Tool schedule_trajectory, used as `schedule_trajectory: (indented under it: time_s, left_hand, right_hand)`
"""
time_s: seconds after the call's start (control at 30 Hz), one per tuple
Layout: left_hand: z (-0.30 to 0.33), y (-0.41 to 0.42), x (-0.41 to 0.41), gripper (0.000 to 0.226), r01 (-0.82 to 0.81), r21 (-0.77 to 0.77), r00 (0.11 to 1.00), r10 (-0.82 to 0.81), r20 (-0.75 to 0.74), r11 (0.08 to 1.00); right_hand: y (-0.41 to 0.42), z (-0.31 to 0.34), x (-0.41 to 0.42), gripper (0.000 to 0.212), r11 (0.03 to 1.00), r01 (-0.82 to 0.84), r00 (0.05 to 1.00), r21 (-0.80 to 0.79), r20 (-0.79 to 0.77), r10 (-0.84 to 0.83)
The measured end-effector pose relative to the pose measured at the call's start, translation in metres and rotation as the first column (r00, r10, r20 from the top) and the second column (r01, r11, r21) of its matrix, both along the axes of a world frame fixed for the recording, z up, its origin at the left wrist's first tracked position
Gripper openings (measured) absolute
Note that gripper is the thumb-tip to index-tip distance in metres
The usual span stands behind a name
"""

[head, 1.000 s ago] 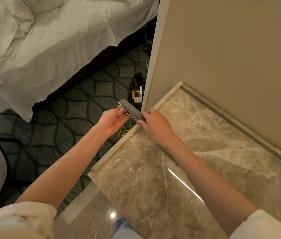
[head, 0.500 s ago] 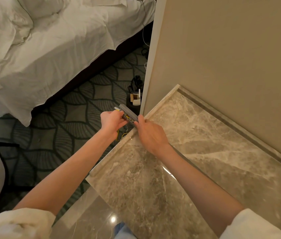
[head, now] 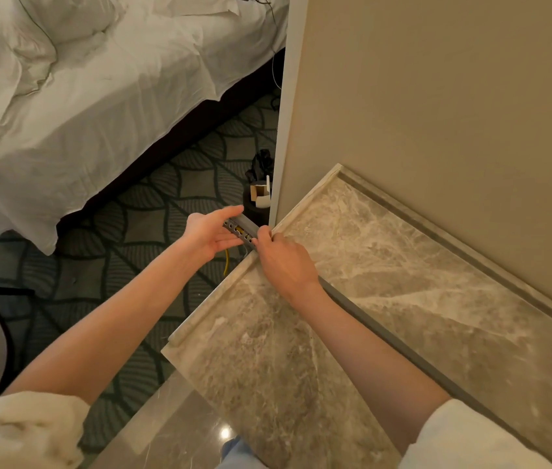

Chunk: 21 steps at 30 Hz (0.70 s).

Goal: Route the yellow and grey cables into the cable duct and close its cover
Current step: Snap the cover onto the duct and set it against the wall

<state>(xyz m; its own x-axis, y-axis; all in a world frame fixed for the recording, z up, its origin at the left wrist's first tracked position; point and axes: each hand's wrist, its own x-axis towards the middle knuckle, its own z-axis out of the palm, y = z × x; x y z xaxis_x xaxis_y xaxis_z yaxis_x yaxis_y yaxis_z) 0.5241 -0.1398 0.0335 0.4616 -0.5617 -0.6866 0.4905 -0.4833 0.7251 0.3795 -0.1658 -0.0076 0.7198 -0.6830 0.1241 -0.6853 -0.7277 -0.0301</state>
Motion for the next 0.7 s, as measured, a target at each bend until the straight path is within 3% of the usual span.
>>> schedule_trajectory:
  time_s: [0.23,0.3,0.4,0.47,0.53,0.6,0.63,0.7]
  left_hand:
    - [-0.005,0.0,-0.002,0.05,-0.022,-0.002,0.997,0.022,0.072,1.0]
    - [-0.007,0.001,-0.004,0.042,-0.018,-0.012,0.996,0.019,0.091,1.0]
    - [-0.009,0.003,-0.005,0.033,-0.026,-0.03,0.995,0.029,0.093,0.999]
    - [-0.011,0.007,-0.005,0.027,-0.026,-0.06,0.996,0.031,0.085,0.998]
    - [-0.013,0.01,-0.005,0.017,-0.025,-0.095,0.996,0.033,0.08,0.995]
    - [-0.013,0.01,-0.006,0.01,-0.033,-0.132,0.996,0.044,0.081,0.991]
    - [-0.013,0.009,-0.007,0.009,-0.037,-0.15,0.996,0.049,0.078,0.988]
    - [-0.013,0.009,-0.008,0.008,-0.043,-0.159,0.996,0.055,0.068,0.986]
  right_hand:
    - [0.01,0.0,0.0,0.033,0.99,0.062,0.995,-0.127,-0.067,-0.071]
    - [0.012,-0.002,-0.001,0.034,0.995,0.062,0.997,-0.078,-0.048,-0.066]
    - [0.011,0.002,0.001,0.037,0.988,0.079,0.994,0.132,0.07,-0.089]
    - [0.007,0.008,0.005,0.047,0.91,0.168,0.958,0.38,0.157,-0.242]
    - [-0.003,0.016,0.013,0.067,0.67,0.316,0.863,0.671,0.09,-0.497]
    - [-0.011,0.019,0.02,0.074,0.489,0.423,0.747,0.763,0.013,-0.665]
    - [-0.012,0.02,0.023,0.072,0.487,0.461,0.723,0.742,0.003,-0.69]
    - [-0.008,0.018,0.028,0.063,0.592,0.519,0.723,0.617,0.053,-0.689]
